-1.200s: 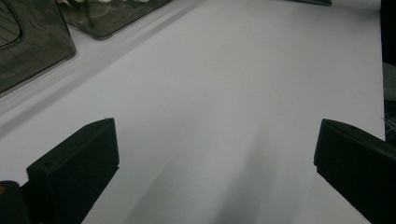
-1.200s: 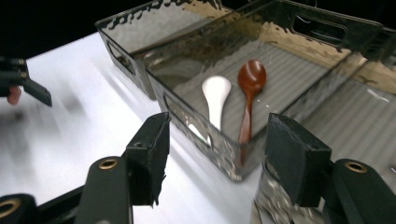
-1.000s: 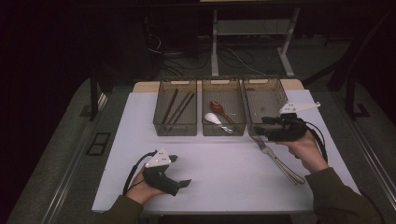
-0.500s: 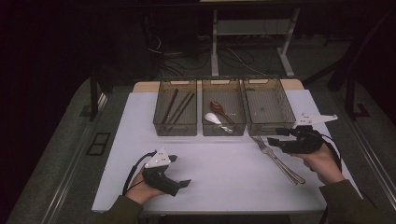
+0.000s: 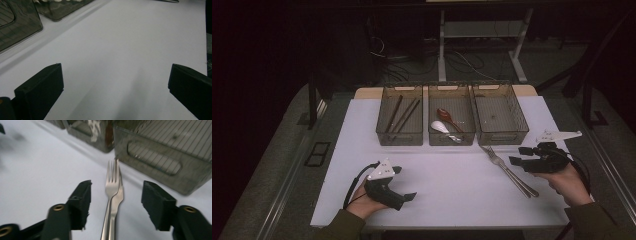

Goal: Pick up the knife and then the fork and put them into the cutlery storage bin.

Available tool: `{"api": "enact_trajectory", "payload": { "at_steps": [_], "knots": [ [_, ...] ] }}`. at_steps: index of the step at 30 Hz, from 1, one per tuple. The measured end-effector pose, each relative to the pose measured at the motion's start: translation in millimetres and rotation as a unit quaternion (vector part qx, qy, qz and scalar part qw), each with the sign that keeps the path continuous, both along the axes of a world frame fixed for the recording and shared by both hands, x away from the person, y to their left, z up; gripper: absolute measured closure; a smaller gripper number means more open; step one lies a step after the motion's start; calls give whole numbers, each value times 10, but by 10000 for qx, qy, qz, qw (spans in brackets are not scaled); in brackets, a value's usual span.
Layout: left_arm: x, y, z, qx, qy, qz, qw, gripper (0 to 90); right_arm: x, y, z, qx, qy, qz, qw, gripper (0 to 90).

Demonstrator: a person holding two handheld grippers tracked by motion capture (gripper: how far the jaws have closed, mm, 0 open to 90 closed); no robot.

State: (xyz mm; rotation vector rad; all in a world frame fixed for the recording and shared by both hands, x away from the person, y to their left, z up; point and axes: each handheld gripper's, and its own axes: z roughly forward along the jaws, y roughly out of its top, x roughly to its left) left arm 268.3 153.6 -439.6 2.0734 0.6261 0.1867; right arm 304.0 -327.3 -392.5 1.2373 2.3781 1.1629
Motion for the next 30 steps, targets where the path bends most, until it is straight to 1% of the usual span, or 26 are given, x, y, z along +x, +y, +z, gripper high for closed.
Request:
{"api": "enact_trajectory", "payload": {
  "at_steps": [4,5,8,9,12,15,20,23,24,25,27,30],
  "knots": [
    [-3,-2,0,20,-7,-13,10000,0,17,-1,-23,-174,285,-118,9994,433],
    [-3,-3,0,17,-7,-9,10000,0,26,7,-25,-246,364,-138,9989,440],
    [-2,-3,-1,21,-6,-9,10000,0,37,55,-31,-526,495,-168,9972,484],
    [-2,-5,-1,13,-3,0,10000,0,44,73,-30,-612,552,-144,9965,501],
    [-3,-6,-1,32,-9,-10,10000,0,78,122,-26,-727,735,-53,9946,545],
    [-4,-5,0,21,-8,-1,10000,0,109,171,-27,-862,821,0,9929,588],
    [-4,-7,-1,27,-7,-4,10000,0,147,278,-24,-999,928,92,9906,651],
    [-6,-8,-1,23,-4,3,10000,0,188,344,-45,-1134,1012,183,9882,693],
    [-5,-7,-1,28,-6,1,10000,0,201,367,-56,-1164,1082,202,9871,707],
    [-4,-6,-1,28,-8,-1,10000,0,217,390,-71,-1179,1148,236,9861,713],
    [-4,-6,-2,26,-4,0,10000,0,242,429,-98,-1289,1210,279,9839,728],
    [-7,-7,-2,26,-5,3,10000,0,277,474,-138,-1406,1360,321,9802,729]
  ]
}}
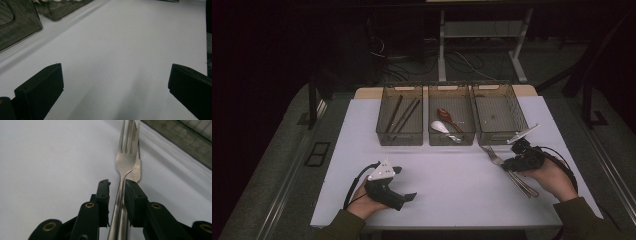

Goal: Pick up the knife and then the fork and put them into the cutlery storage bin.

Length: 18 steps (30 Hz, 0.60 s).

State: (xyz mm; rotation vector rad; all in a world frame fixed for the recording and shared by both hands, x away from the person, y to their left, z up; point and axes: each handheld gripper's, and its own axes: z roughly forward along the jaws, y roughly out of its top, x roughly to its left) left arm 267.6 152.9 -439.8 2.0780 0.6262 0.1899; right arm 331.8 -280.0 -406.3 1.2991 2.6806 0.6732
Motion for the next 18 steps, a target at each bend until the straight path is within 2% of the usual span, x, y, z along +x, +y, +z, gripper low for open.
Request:
{"api": "enact_trajectory", "payload": {
  "at_steps": [10,18],
  "knots": [
    [-1,1,-1,2,3,-3,10000,0,72,95,-79,-262,218,122,9993,763],
    [-2,2,0,-2,1,-4,10000,0,101,134,-87,-401,151,120,9990,766]
  ]
}}
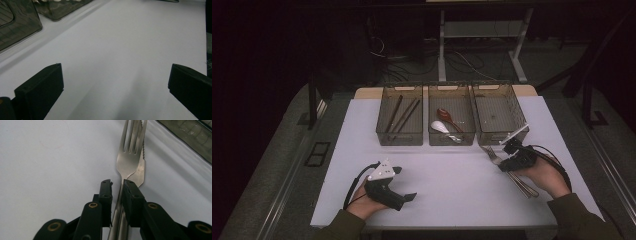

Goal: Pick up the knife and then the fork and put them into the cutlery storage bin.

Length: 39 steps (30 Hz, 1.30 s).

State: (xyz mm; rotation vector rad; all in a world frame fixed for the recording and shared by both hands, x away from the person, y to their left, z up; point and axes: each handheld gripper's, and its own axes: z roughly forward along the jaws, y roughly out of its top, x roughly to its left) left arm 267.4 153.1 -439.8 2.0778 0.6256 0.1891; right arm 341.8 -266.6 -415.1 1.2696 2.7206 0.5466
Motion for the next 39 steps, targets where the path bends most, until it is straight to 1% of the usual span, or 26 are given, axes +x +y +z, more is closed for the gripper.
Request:
{"api": "enact_trajectory", "payload": {
  "at_steps": [3,7,14,18,19,21,25,28,33,39],
  "knots": [
    [0,-1,0,7,2,-4,10000,0,5,3,-3,-45,-24,-34,10000,766],
    [0,-3,-2,10,2,-7,10000,0,12,-1,-14,-85,18,-28,10000,766],
    [-1,-3,-1,8,1,-7,10000,0,10,44,-52,-132,122,104,9998,782],
    [-1,-3,-1,13,1,-14,10000,0,9,87,-82,-233,175,238,9993,789],
    [-2,-3,0,9,1,-11,10000,0,10,96,-85,-276,156,275,9991,790],
    [-1,-3,-1,6,1,-10,10000,0,12,110,-82,-351,152,304,9988,791],
    [-2,-7,-3,17,7,-21,10000,0,20,123,-83,-407,157,396,9983,794],
    [-2,-10,-5,11,10,-19,10000,0,23,148,-81,-495,171,437,9977,805],
    [-2,-10,-8,18,11,-14,10000,0,28,181,-74,-601,206,430,9971,825],
    [-2,-11,-8,12,14,-18,10000,0,30,171,-73,-556,241,336,9976,851]
  ]
}}
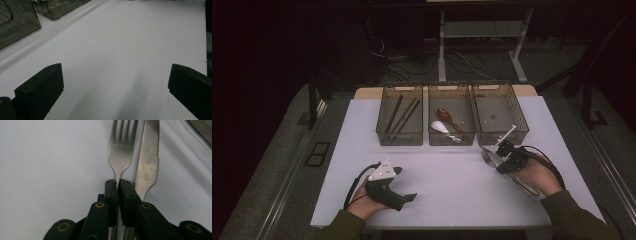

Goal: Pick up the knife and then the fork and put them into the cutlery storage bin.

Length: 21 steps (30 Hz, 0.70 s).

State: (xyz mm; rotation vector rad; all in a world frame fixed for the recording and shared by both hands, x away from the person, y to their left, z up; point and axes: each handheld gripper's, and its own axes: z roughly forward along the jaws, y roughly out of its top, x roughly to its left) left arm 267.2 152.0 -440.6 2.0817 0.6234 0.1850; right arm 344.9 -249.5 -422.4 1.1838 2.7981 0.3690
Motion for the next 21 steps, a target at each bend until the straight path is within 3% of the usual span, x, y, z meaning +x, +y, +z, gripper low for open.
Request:
{"api": "enact_trajectory", "payload": {
  "at_steps": [12,17,21],
  "knots": [
    [2,7,4,8,-15,-11,10000,0,-6,-72,54,258,-45,-4,9997,851],
    [3,9,6,8,-19,-6,10000,0,-22,-146,129,617,-171,-41,9979,851],
    [2,9,7,4,-21,-6,10000,0,-31,-229,187,975,-324,-93,9947,851]
  ]
}}
